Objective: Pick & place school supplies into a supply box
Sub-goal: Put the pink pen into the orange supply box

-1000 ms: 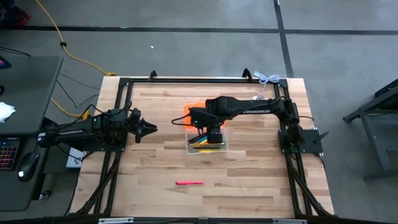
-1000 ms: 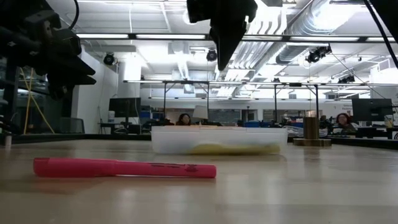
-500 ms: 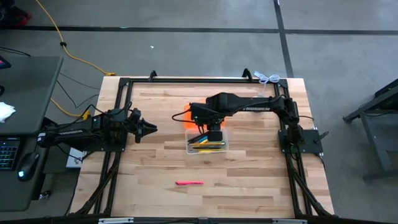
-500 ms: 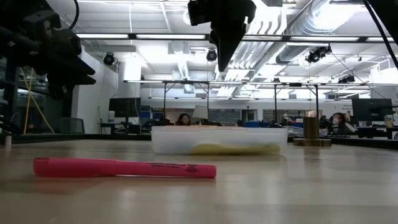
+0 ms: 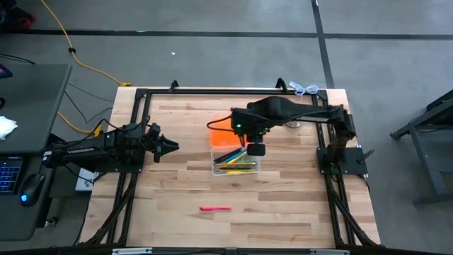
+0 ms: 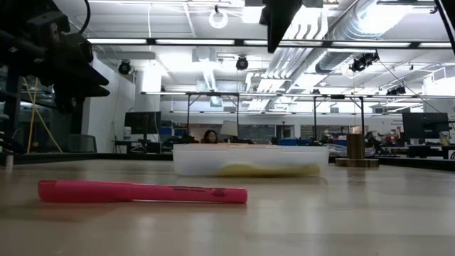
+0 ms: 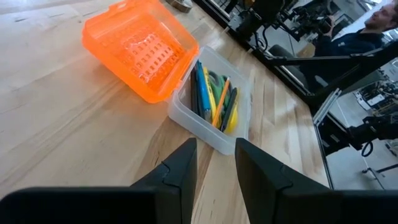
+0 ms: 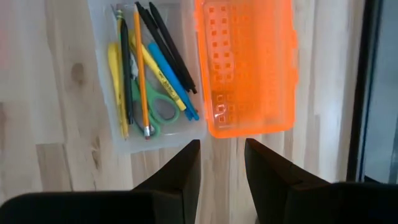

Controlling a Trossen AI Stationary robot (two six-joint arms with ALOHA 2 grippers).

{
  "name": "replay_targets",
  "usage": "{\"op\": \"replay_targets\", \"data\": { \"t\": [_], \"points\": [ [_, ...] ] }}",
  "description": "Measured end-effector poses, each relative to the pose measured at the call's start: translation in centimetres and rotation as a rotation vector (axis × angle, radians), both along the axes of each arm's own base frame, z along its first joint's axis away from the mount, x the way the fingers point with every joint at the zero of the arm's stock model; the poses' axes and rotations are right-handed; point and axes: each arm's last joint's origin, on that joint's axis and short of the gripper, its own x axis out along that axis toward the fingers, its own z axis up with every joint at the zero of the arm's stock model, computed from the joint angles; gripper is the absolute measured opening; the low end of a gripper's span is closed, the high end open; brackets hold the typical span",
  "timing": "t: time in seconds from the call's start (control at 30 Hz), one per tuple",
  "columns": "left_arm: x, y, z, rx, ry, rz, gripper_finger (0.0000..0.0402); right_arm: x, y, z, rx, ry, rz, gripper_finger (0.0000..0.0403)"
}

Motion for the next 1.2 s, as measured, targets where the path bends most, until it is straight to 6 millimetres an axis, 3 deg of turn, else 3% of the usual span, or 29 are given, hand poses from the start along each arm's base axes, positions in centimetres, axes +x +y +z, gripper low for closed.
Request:
{"op": "replay_targets", "data": {
  "t": [0.37,0.63,0.83,1.2],
  "points": [
    [0.4,-0.1,1.6,0.016,-0.171,-0.064,0.0140,-4.9,0.1,5.2,-0.012,-0.162,-0.058,0.0103],
    [0.7,-0.1,1.6,0.014,-0.167,-0.074,0.0140,-9.1,0.8,8.8,-0.055,-0.307,-0.115,0.0103],
    [1.3,0.0,2.2,0.036,-0.194,-0.085,0.0140,-11.4,1.8,10.3,-0.093,-0.383,-0.144,0.0103],
    [3.3,0.3,5.9,0.128,-0.147,-0.133,0.0140,-14.7,3.4,11.4,-0.145,-0.424,-0.212,0.0103]
  ]
}}
